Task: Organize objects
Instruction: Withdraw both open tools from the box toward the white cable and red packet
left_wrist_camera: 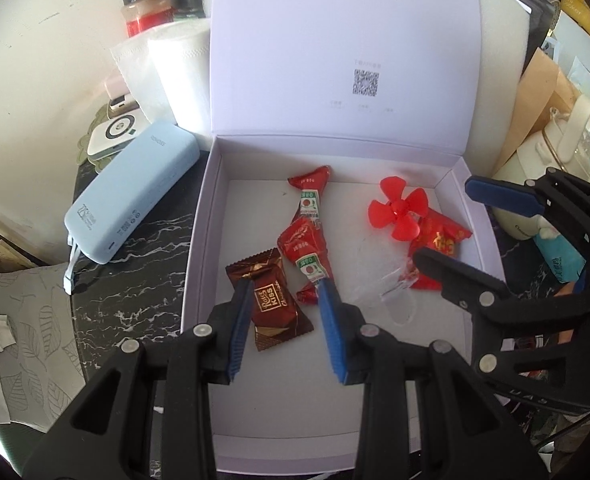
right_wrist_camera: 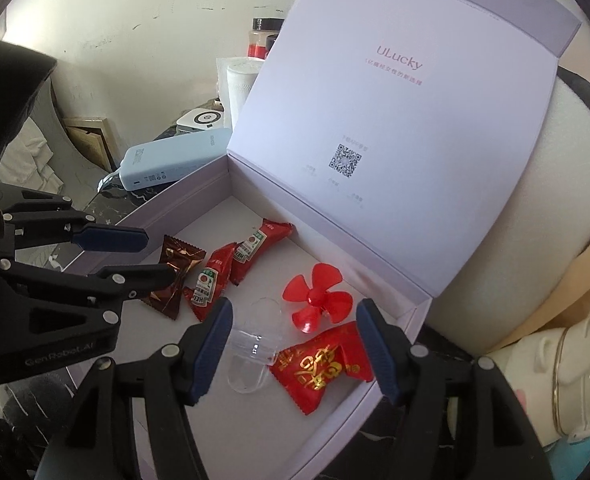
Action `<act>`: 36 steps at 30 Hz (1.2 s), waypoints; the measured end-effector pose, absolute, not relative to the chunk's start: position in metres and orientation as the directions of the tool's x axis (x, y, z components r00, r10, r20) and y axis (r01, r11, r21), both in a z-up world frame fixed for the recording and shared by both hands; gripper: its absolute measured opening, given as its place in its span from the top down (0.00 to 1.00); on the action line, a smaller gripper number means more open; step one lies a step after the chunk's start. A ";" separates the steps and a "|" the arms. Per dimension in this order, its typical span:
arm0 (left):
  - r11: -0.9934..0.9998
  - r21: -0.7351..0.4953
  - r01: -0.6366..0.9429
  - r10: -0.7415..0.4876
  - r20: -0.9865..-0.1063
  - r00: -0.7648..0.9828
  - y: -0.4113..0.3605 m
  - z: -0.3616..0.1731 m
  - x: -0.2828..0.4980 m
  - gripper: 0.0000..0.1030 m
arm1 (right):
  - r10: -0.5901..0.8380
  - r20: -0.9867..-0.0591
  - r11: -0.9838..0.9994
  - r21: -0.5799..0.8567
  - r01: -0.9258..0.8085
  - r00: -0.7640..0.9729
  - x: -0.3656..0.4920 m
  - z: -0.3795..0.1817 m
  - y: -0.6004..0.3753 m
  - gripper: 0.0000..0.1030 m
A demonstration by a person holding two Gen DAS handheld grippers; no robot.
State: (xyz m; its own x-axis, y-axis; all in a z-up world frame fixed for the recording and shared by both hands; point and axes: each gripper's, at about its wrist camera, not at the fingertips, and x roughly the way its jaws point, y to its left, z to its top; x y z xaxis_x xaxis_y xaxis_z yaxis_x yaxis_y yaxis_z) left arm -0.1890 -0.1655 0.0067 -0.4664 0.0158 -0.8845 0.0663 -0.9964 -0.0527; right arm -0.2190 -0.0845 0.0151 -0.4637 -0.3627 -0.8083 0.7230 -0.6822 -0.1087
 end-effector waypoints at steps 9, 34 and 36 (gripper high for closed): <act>-0.995 -0.062 0.081 0.012 -0.860 -0.510 -0.185 0.028 -0.178 0.69 | -0.385 -0.782 -0.695 -0.105 0.711 -0.491 -0.202 0.041 -0.075 0.37; -0.998 -0.032 0.047 -0.004 -0.782 -0.624 -0.124 0.095 -0.103 0.59 | -0.409 -0.685 -0.741 -0.136 0.658 -0.602 -0.127 0.109 -0.001 0.37; -0.999 -0.026 0.044 -0.008 -0.776 -0.631 -0.118 0.098 -0.097 0.53 | -0.410 -0.676 -0.746 -0.139 0.652 -0.612 -0.119 0.112 0.007 0.37</act>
